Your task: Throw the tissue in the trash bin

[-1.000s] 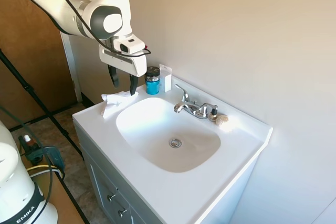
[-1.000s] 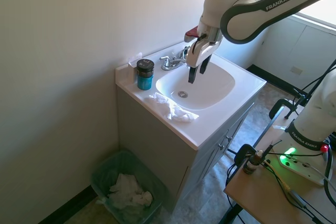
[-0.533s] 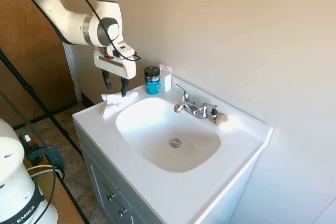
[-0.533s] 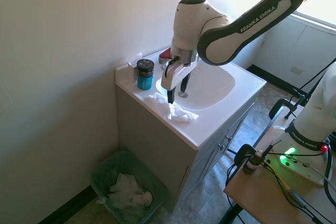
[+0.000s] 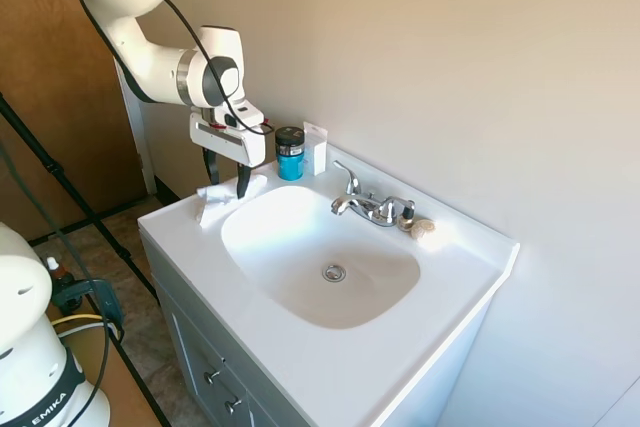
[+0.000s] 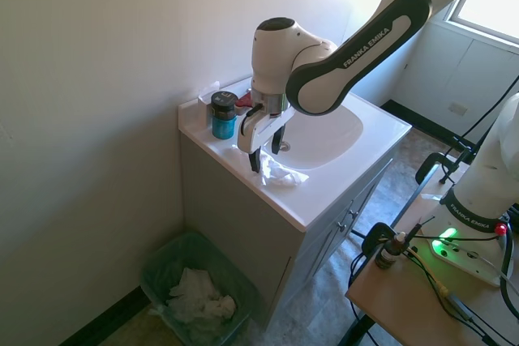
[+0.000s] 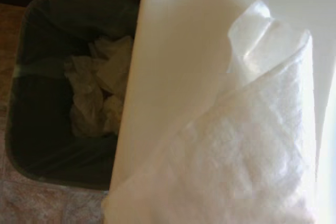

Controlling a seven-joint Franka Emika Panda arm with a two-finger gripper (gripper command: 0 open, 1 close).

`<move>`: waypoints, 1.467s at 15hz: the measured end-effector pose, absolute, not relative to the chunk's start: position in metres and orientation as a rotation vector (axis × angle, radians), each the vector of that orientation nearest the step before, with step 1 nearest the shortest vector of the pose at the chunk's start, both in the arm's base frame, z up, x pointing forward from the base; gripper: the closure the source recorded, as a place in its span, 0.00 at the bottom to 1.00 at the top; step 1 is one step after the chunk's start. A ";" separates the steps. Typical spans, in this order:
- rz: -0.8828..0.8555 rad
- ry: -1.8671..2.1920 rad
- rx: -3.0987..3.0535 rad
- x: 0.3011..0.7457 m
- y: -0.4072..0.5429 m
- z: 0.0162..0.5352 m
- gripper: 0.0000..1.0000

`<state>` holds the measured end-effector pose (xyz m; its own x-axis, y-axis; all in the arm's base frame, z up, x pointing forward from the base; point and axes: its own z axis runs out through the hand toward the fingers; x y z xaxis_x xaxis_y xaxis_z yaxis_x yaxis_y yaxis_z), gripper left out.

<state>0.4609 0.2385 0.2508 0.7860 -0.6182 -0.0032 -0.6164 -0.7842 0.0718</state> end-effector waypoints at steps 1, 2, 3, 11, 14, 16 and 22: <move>-0.045 -1.002 2.906 0.462 0.240 0.249 1.00; -0.049 -0.998 2.905 0.462 0.242 0.246 1.00; -0.053 -0.995 2.904 0.462 0.243 0.244 1.00; -0.067 -1.002 2.895 0.466 0.237 0.238 1.00; -0.077 -0.995 2.902 0.466 0.237 0.238 1.00; -0.086 -0.990 2.909 0.467 0.236 0.237 1.00; -0.041 -0.977 2.932 0.466 0.245 0.252 1.00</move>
<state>0.4656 0.2449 0.2522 0.8001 -0.5997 -0.0094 -0.5984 -0.7992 0.0565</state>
